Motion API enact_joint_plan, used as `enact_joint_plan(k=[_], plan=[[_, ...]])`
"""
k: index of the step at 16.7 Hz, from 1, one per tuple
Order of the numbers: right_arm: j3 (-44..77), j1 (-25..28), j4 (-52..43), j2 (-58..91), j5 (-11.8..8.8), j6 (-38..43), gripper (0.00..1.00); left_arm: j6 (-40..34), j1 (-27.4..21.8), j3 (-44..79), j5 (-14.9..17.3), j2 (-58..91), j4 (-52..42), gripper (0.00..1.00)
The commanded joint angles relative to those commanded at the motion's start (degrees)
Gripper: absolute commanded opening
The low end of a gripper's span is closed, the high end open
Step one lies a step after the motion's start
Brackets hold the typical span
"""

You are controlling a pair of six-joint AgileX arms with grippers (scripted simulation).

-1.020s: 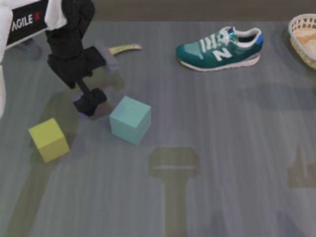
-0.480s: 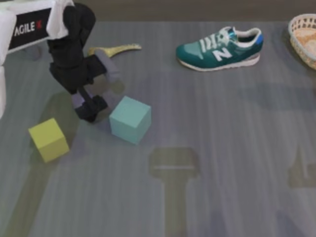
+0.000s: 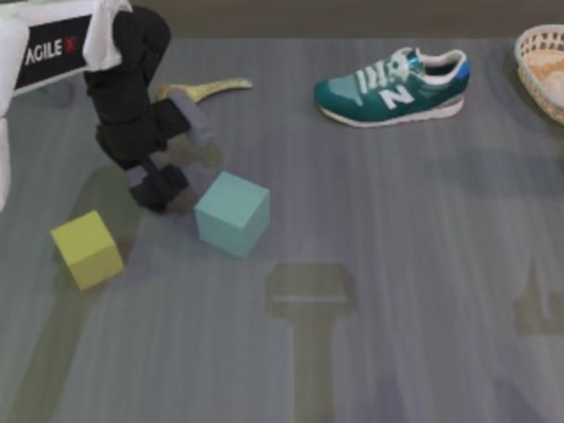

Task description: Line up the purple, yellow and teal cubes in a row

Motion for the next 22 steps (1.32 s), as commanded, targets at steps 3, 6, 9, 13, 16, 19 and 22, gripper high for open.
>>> enact_joint_plan(k=[3, 6, 9, 13, 16, 19, 22], plan=[[0.0, 0.0, 0.0, 0.0, 0.0, 0.0, 1.0, 0.0, 0.0, 0.0, 0.0, 0.0, 0.0, 0.02], [0.0, 0.0, 0.0, 0.0, 0.0, 0.0, 1.0, 0.0, 0.0, 0.0, 0.0, 0.0, 0.0, 0.0], [0.0, 0.0, 0.0, 0.0, 0.0, 0.0, 1.0, 0.0, 0.0, 0.0, 0.0, 0.0, 0.0, 0.0], [0.0, 0.0, 0.0, 0.0, 0.0, 0.0, 1.0, -0.65, -0.21, 0.25, 0.93, -2.01, -1.28, 0.0], [0.0, 0.0, 0.0, 0.0, 0.0, 0.0, 1.0, -0.55, 0.03, 3.66, 0.86, -2.89, -5.28, 0.0], [0.0, 0.0, 0.0, 0.0, 0.0, 0.0, 1.0, -0.62, 0.53, 8.25, 0.84, -4.26, -11.93, 0.0], [0.0, 0.0, 0.0, 0.0, 0.0, 0.0, 1.0, -0.76, 0.84, 10.47, 0.88, -5.18, -14.7, 0.0]])
